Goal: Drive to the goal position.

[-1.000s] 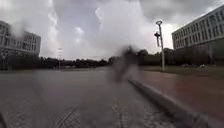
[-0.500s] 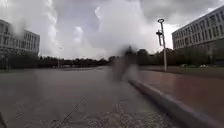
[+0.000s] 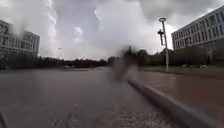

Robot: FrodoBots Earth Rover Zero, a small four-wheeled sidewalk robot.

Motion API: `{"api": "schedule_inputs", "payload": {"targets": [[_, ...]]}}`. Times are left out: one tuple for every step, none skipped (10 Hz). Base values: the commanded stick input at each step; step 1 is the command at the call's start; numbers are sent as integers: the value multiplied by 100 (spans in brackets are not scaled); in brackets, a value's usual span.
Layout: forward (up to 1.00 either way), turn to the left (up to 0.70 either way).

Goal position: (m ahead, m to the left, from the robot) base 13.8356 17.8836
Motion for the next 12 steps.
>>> {"api": "schedule_inputs", "payload": {"targets": [[70,2],[70,2],[70,2],[70,2],[70,2],[70,2],[70,2],[70,2],[70,2],[70,2],[70,2],[70,2]]}}
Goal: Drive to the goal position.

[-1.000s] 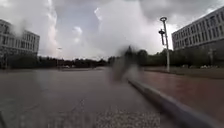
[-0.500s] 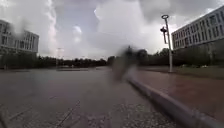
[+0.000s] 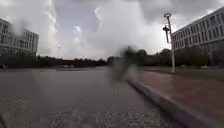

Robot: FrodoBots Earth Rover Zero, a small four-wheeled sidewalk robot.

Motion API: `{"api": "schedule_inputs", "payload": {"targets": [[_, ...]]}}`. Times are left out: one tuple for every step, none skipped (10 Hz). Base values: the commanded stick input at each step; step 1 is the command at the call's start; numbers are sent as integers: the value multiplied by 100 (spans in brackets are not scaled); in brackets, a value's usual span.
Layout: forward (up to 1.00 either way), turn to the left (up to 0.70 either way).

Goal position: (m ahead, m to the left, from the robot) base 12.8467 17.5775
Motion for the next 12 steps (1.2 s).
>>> {"api": "schedule_inputs", "payload": {"targets": [[70,2],[70,0],[70,0],[70,0],[70,0],[70,0],[70,0],[70,1],[70,2],[70,2],[70,3],[70,3]]}}
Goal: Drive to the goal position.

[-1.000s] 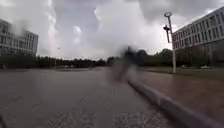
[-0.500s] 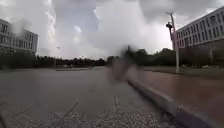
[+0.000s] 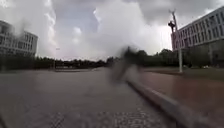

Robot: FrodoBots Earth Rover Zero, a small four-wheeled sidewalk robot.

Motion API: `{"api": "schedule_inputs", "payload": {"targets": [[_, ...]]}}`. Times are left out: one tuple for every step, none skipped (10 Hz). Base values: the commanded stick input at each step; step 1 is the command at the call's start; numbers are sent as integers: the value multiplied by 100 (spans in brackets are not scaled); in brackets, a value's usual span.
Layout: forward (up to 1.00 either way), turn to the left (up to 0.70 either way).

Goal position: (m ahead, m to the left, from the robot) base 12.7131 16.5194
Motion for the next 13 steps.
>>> {"api": "schedule_inputs", "payload": {"targets": [[70,2],[70,2],[70,3],[70,2],[70,2],[70,3],[70,2],[70,3],[70,3],[70,2],[70,3],[70,3],[70,5]]}}
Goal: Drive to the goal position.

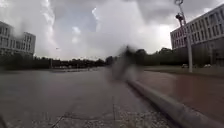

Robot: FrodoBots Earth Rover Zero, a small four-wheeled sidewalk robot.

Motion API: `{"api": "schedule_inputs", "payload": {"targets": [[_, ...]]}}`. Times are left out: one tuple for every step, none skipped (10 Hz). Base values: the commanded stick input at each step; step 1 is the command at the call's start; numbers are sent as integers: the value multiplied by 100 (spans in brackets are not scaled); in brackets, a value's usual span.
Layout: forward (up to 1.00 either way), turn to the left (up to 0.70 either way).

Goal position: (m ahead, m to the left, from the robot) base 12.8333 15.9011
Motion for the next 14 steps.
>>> {"api": "schedule_inputs", "payload": {"targets": [[70,6],[70,15],[70,31],[70,35],[70,35],[70,35],[70,35],[70,35],[70,35],[70,35],[70,35],[70,35],[70,35],[70,35]]}}
